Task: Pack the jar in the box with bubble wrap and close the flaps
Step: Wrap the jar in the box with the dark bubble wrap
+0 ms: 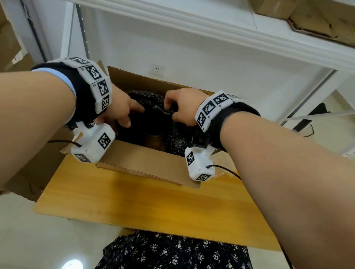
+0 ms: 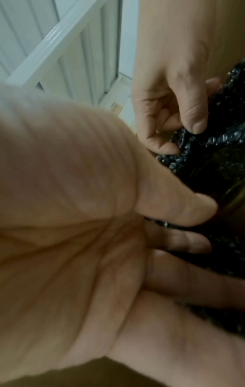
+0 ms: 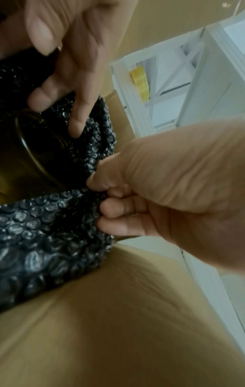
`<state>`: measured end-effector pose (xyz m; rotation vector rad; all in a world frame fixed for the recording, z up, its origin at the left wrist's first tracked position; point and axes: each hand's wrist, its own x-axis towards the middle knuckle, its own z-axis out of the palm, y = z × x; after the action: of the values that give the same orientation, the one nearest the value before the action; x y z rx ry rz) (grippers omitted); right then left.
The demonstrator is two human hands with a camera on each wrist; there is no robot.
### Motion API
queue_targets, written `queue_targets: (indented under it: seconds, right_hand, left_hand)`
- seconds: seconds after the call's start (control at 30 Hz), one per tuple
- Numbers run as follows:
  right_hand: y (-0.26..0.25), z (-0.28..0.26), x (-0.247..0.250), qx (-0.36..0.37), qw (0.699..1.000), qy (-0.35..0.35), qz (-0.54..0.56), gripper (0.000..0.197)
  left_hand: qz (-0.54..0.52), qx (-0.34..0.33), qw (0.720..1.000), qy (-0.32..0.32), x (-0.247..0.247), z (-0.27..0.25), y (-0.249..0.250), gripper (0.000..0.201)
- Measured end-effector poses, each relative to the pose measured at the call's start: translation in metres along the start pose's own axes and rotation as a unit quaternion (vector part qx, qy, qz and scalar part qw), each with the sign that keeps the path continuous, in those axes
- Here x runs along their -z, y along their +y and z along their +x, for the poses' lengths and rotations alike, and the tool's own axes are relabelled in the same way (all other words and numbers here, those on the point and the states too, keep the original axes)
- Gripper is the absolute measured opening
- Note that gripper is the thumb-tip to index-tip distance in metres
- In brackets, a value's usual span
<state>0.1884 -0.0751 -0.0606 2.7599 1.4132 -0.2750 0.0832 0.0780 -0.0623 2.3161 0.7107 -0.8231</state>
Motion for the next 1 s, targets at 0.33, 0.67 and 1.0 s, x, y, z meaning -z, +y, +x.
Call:
queue_targets:
  seconds: [0.33, 0.67, 1.0]
  right_hand:
    - [-0.003, 0.000, -0.004, -0.030, 0.998, -0.011, 0.045, 0.044]
    - [-0.005, 0.002, -0.001, -0.045, 0.996, -0.057, 0.046, 0.067]
    - [0.000, 0.013, -0.010, -0.063, 0.992, -0.089, 0.064, 0.066]
  left_hand:
    - [0.110, 0.002, 0.994, 0.001, -0.006, 0.012, 0.009, 0.098]
    - [0.039, 0.005, 0.999, 0.004, -0.005, 0.022, 0.001, 0.097]
    - [-0.017, 0.005, 1.000, -0.009, -0.003, 0.024, 0.004, 0.083]
